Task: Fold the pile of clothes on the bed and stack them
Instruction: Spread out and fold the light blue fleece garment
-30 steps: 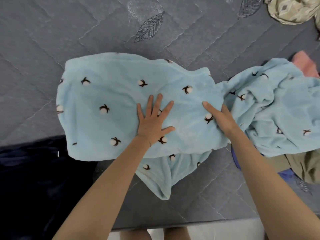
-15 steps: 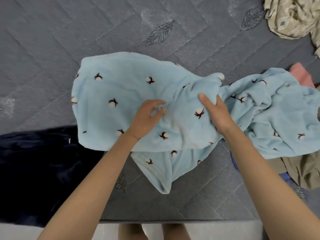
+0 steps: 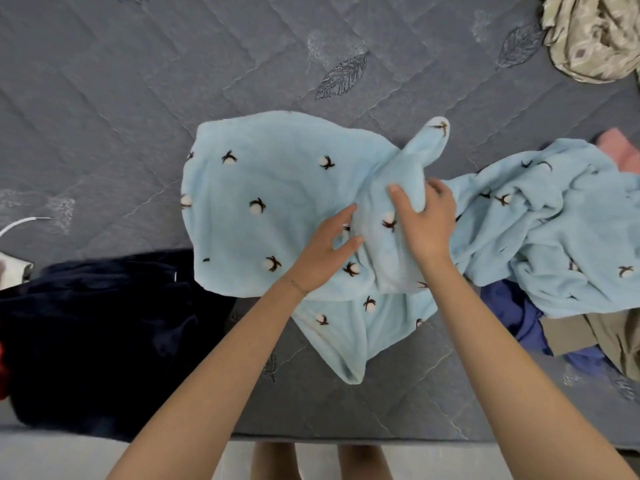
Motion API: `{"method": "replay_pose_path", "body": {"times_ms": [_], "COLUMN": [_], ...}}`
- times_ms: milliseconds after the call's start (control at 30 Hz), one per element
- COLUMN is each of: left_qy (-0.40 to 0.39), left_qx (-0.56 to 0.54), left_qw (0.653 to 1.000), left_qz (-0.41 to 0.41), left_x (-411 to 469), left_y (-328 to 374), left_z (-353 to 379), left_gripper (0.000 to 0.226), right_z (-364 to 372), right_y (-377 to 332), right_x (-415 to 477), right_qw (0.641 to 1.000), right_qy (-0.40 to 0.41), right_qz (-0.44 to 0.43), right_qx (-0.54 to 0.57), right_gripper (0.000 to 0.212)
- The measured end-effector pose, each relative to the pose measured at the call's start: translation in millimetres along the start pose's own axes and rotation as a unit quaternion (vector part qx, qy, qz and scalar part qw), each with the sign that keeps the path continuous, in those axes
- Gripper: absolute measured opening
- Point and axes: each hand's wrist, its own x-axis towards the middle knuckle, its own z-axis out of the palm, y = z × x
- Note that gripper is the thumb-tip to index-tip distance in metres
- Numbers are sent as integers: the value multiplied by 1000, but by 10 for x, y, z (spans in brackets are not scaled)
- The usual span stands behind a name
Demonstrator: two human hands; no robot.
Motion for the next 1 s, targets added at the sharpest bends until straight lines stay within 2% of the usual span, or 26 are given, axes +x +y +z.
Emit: {"method": "replay_pose_path", "body": {"times_ms": [67, 167, 200, 300, 433, 500, 533, 600, 633, 700, 800, 867, 933, 1000], "left_qy": [39, 89, 77, 27, 14, 25, 45, 101, 126, 137, 92, 92, 114, 128], "left_qx": [150, 409, 450, 510, 551, 510, 448, 234, 115, -37, -87, -91, -86, -114], "left_qw": [988, 908, 889, 857, 831, 857, 891, 966, 985, 990, 992, 992, 989, 983], "left_qz": [29, -23, -46, -64, -69, -70, -65, -43, -26, -14, -7, -7, -31, -61], "left_x": [27, 56, 59, 61, 117, 131, 125, 74, 33, -75, -240, -331, -406, -471], "left_y": [-176, -411, -473, -618, -652, -596, -556, -400, -285, -15, 315, 404, 421, 402], "left_z": [-34, -202, -255, -337, -347, -316, -309, -333, -374, -486, -684, -819, -993, -1180], "left_gripper": [51, 57, 59, 66, 68, 64, 59, 49, 42, 28, 21, 21, 33, 52], "right_z": [-86, -191, -215, -216, -209, -236, -257, -291, -291, -266, -112, 50, 240, 416], "right_y": [228, 546, 623, 708, 635, 517, 416, 182, 72, -184, -553, -772, -962, -1121], "right_x": [74, 111, 93, 19, -63, -85, -102, -125, -126, -149, -205, -274, -373, -487], "right_qw": [994, 948, 933, 892, 897, 911, 918, 926, 928, 928, 930, 932, 932, 921], "right_qy": [-10, -50, -68, -133, -131, -116, -113, -122, -127, -141, -153, -160, -174, -206], "right_qz": [92, 238, 261, 296, 261, 231, 210, 169, 154, 133, 90, 60, 28, 31], "right_qx": [54, 204, 237, 314, 333, 323, 318, 314, 314, 318, 323, 319, 318, 329], "right_gripper": [61, 91, 89, 61, 58, 50, 44, 35, 33, 31, 21, 15, 19, 27]}}
